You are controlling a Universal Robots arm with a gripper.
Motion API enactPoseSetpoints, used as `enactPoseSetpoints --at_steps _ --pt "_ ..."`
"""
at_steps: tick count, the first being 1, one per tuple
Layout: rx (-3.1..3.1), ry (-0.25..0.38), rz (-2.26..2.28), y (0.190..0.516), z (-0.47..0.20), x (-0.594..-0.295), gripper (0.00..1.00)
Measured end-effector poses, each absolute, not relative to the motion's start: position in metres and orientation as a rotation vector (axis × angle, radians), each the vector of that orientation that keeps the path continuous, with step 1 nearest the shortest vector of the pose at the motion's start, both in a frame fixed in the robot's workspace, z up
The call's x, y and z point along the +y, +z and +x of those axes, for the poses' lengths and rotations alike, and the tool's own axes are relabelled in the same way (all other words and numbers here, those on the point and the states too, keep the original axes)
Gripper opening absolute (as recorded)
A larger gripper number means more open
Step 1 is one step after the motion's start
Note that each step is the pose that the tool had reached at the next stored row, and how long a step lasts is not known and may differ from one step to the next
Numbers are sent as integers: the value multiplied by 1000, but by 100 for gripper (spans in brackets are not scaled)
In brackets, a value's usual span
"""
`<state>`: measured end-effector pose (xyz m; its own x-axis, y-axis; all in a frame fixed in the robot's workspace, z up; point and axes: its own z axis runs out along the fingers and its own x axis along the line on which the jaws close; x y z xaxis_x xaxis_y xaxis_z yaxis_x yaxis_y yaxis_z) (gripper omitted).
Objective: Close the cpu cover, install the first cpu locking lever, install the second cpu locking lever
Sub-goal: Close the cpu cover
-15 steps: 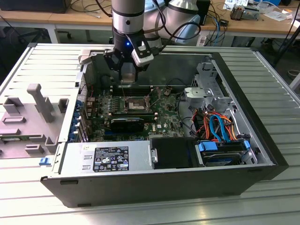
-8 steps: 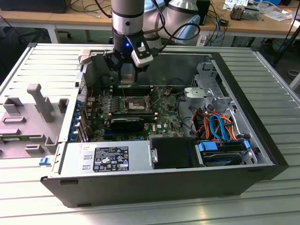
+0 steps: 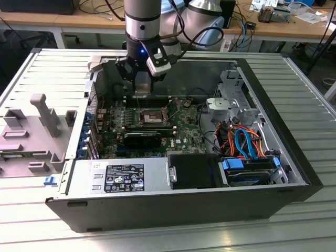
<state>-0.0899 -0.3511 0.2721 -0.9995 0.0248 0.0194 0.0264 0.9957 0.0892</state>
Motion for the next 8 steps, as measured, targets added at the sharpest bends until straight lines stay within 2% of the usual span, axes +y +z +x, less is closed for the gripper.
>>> enactPoseSetpoints --at_steps 8 --pt "-3120 -140 -40 269 -91 -351 55"
